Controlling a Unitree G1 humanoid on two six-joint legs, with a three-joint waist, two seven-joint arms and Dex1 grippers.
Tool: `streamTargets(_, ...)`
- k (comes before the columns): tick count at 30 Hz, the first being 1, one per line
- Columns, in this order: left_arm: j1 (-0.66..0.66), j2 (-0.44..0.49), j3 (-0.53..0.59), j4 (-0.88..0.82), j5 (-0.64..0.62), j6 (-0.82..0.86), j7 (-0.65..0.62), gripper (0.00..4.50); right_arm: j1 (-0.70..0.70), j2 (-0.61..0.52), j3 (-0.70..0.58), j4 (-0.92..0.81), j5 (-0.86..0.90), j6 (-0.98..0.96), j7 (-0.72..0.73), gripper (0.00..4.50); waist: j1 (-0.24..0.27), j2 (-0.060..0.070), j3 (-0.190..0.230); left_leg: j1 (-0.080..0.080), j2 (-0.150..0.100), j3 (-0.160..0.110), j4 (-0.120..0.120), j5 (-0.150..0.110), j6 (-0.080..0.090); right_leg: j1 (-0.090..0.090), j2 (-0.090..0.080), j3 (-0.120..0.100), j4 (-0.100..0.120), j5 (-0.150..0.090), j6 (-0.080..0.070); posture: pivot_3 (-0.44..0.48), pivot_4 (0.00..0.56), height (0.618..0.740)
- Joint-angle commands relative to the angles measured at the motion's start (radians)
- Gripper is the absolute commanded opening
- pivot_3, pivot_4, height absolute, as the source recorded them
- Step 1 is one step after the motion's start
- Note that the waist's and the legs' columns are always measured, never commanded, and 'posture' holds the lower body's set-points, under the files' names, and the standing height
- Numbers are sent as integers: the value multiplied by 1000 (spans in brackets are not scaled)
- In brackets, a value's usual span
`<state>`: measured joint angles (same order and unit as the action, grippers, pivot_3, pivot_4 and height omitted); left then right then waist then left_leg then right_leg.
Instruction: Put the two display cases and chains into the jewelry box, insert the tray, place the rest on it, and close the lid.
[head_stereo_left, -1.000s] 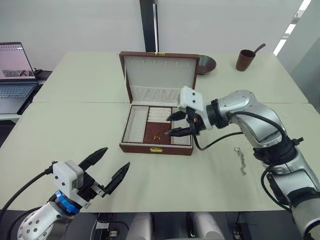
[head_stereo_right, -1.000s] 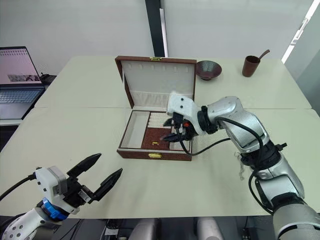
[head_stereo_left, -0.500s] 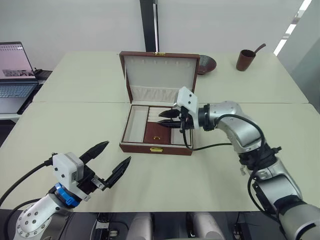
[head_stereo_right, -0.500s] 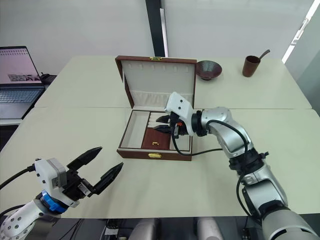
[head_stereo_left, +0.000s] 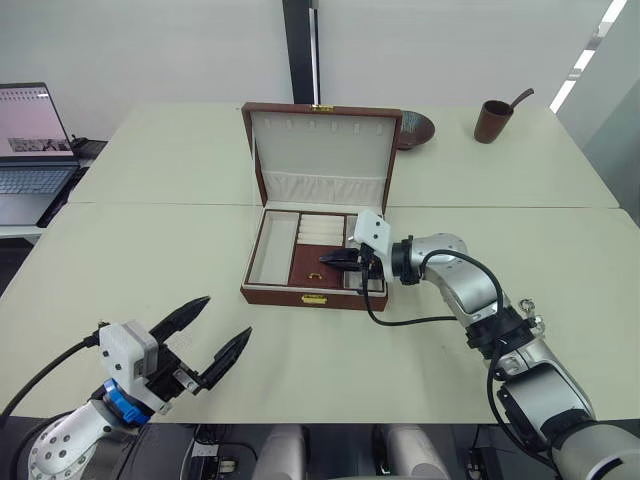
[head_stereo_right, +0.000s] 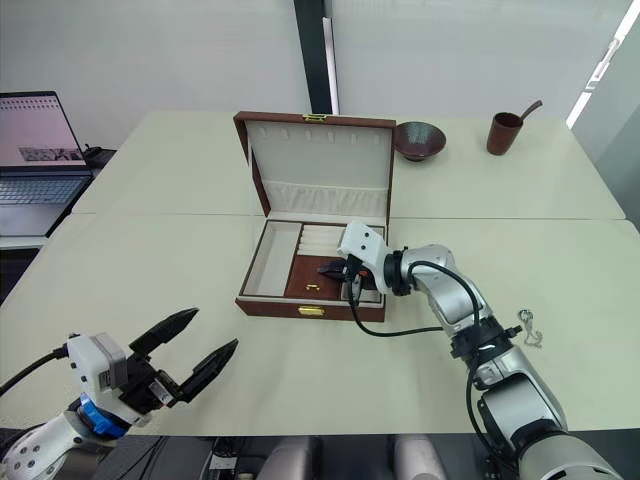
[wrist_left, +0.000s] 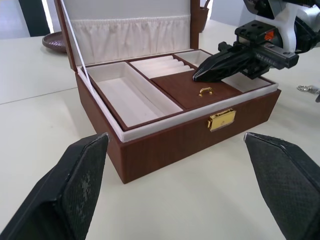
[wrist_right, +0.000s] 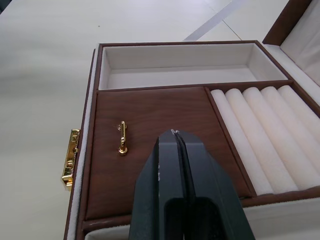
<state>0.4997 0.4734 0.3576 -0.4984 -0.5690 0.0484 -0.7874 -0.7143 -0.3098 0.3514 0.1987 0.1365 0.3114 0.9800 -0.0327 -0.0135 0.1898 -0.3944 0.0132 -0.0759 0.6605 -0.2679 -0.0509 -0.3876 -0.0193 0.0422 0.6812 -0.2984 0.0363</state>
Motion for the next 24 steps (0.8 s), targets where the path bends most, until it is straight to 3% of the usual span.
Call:
streamTargets(1, 8, -10, -6, 1, 15, -51, -24, 4500, 2, 7, -28, -16, 26, 5, 16, 14, 0, 0, 0, 0, 0, 0, 0, 0, 0, 0, 0, 0, 0, 0, 0, 0, 150, 740)
streamTargets(7, -20, -9, 12, 22, -7, -48, -24, 4500, 8, 6, -186, -154, 227, 96, 54, 14, 0, 0, 0, -1, 0, -1, 0, 0, 0, 0, 0, 0, 0, 0, 0, 0, 150, 740)
streamTargets(8, -31, 0, 18, 26, -12, -34, -19, 4500, 11, -18, -210, -157, 238, 96, 62, 190, 1, 0, 0, -1, 0, -2, 0, 0, 0, 0, 0, 0, 0, 0, 0, 0, 150, 740)
streamTargets(11, -74, 39, 51, 56, -33, 1, -18, 4500, 29, -115, -269, -148, 251, 129, 80, 779, 8, 0, 0, -1, 0, -2, 1, 0, 0, 1, -1, -2, 0, 0, 0, 0, 150, 740)
streamTargets(18, -211, 202, 149, 244, -92, 109, -77, 4500, 201, -385, -419, -117, 244, 84, 141, 2785, 4, 0, 0, -1, -1, 0, 0, 0, 0, 0, 0, -2, 0, 0, 0, 0, 150, 740)
streamTargets(23, -295, 266, 185, 359, -73, 128, -92, 4500, 309, -474, -510, -77, 241, 24, 125, 4371, -4, 0, 0, -1, 0, 2, 0, 0, 0, 0, 0, 0, 0, 0, 0, 0, 150, 740)
streamTargets(24, -321, 287, 191, 400, -60, 131, -90, 4500, 345, -497, -550, -46, 235, 3, 115, 4442, -7, 0, 0, 0, 0, 3, 0, 0, 0, 0, 0, 1, 0, 0, 0, 0, 150, 740)
